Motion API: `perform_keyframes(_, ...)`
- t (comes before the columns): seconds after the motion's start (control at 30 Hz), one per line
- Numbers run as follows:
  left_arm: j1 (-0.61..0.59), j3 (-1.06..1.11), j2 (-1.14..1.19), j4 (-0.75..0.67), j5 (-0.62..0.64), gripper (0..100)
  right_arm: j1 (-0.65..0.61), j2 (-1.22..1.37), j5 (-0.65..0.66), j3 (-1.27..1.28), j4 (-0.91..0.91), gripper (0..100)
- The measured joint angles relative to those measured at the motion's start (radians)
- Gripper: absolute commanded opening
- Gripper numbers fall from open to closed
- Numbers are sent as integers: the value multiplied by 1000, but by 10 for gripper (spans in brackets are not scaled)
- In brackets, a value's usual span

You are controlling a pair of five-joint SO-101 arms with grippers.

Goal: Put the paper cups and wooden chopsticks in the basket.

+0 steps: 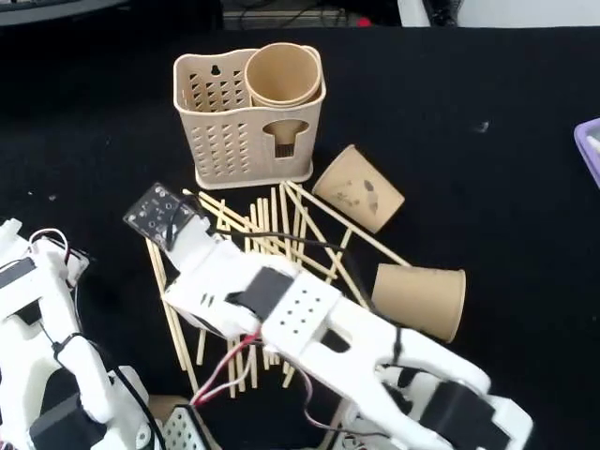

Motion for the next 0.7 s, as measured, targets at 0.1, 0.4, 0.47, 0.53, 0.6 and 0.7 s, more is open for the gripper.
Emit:
perform_keyframes(0.1, 0, 0, 0, 0, 0, 159, -3, 49, -5, -32, 23, 245)
perform_keyframes(0.4, 0, 0, 0, 0, 0, 159, 117, 123, 130, -166, 316, 240)
perform_keyframes(0.47, 0, 0, 0, 0, 0, 159, 158, 123, 163, -195, 385, 211)
perform_keyframes(0.53, 0, 0, 0, 0, 0, 159, 196, 123, 173, -227, 465, 113)
perform_keyframes(0.6, 2, 0, 0, 0, 0, 159, 224, 120, 180, -258, 540, 4)
perform_keyframes(0.7, 2, 0, 0, 0, 0, 159, 285, 74, 196, -292, 624, 9)
